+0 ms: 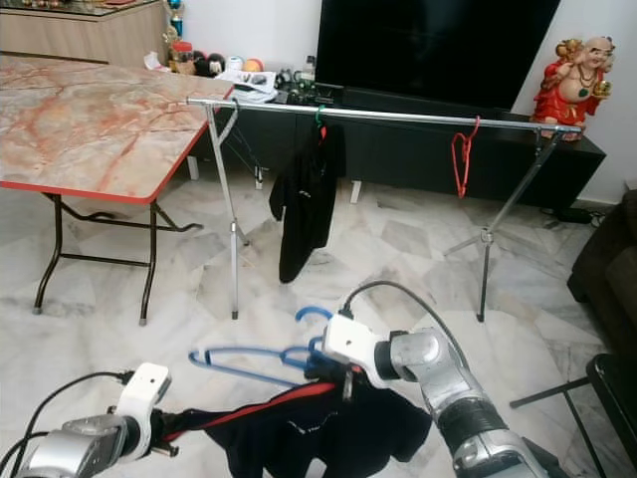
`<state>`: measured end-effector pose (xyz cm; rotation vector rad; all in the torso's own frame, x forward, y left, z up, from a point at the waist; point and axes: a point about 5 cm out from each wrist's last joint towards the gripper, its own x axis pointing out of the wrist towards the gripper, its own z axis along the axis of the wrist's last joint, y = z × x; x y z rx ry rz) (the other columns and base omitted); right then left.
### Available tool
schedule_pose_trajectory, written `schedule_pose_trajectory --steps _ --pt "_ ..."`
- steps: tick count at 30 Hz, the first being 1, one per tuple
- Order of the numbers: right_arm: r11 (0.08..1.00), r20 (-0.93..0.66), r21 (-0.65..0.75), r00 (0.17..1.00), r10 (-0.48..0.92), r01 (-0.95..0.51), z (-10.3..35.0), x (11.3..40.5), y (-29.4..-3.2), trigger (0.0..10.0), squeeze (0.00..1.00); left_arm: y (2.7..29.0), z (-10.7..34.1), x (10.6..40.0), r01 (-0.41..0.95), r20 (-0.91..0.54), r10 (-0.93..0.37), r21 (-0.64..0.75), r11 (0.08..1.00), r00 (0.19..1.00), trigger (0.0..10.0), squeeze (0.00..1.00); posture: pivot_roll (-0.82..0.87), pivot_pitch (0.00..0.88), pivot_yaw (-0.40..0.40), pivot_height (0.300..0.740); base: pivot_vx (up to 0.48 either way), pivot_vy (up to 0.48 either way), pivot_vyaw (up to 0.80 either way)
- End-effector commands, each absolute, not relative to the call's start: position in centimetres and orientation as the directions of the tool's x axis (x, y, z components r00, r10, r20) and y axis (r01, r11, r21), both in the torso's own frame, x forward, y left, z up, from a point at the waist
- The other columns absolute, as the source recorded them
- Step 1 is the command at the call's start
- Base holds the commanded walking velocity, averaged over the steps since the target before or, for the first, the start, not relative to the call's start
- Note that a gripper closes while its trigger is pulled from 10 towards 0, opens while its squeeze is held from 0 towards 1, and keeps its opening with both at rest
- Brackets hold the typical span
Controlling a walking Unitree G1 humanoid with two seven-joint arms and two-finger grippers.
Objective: Hang hanger
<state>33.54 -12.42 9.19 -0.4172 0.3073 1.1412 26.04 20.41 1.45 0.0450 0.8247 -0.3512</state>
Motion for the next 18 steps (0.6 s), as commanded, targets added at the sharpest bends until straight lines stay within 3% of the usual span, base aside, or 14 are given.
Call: schedule_pose_trajectory --steps 1,5,11,13,15,17,18 --pt "0.463 -0.295 -0.175 0.495 0.817 -0.869 11.2 34.8 -11.5 0.0 0.00 19.5 3.2 26.8 0.391 -0.654 -0.370 -0.121 0.912 0.660 0.0 0.00 0.20 0.000 -0.115 0.740 0.000 0.000 0.00" --pt "0.566 -0.189 -0.089 0.572 0.798 -0.819 11.0 35.0 -9.3 0.0 0.00 18.1 5.1 27.1 0.464 -0.557 -0.491 -0.202 0.863 0.670 0.0 0.00 0.22 0.000 -0.115 0.740 0.000 0.000 0.00" --pt "0.632 -0.150 -0.027 0.628 0.763 -0.775 10.3 34.8 -7.2 0.0 0.00 16.4 6.6 27.2 0.532 -0.467 -0.590 -0.266 0.804 0.658 0.0 0.00 0.22 0.000 -0.115 0.740 0.000 0.000 0.00" --pt "0.690 -0.114 -0.007 0.687 0.718 -0.723 10.5 35.1 -6.9 0.0 0.00 16.0 6.9 27.0 0.551 -0.447 -0.615 -0.280 0.786 0.650 0.0 0.00 0.23 0.000 -0.116 0.740 0.000 0.000 0.00" --pt "0.808 -0.016 0.041 0.808 0.588 -0.587 11.9 36.2 -7.4 0.0 0.00 16.0 6.8 26.8 0.552 -0.459 -0.610 -0.270 0.789 0.646 0.0 0.00 0.23 0.000 -0.116 0.740 0.000 0.000 0.00" --pt "0.825 -0.004 0.057 0.826 0.563 -0.562 12.1 36.4 -7.6 0.0 0.00 16.0 6.8 26.8 0.549 -0.464 -0.605 -0.267 0.792 0.647 0.0 0.00 0.23 0.000 -0.116 0.740 0.000 0.000 0.00" --pt "0.880 0.016 0.075 0.883 0.470 -0.470 12.8 37.2 -8.9 0.0 0.00 16.8 6.5 27.1 0.498 -0.480 -0.547 -0.237 0.834 0.686 0.0 0.00 0.23 0.000 -0.113 0.740 0.000 0.000 0.00"
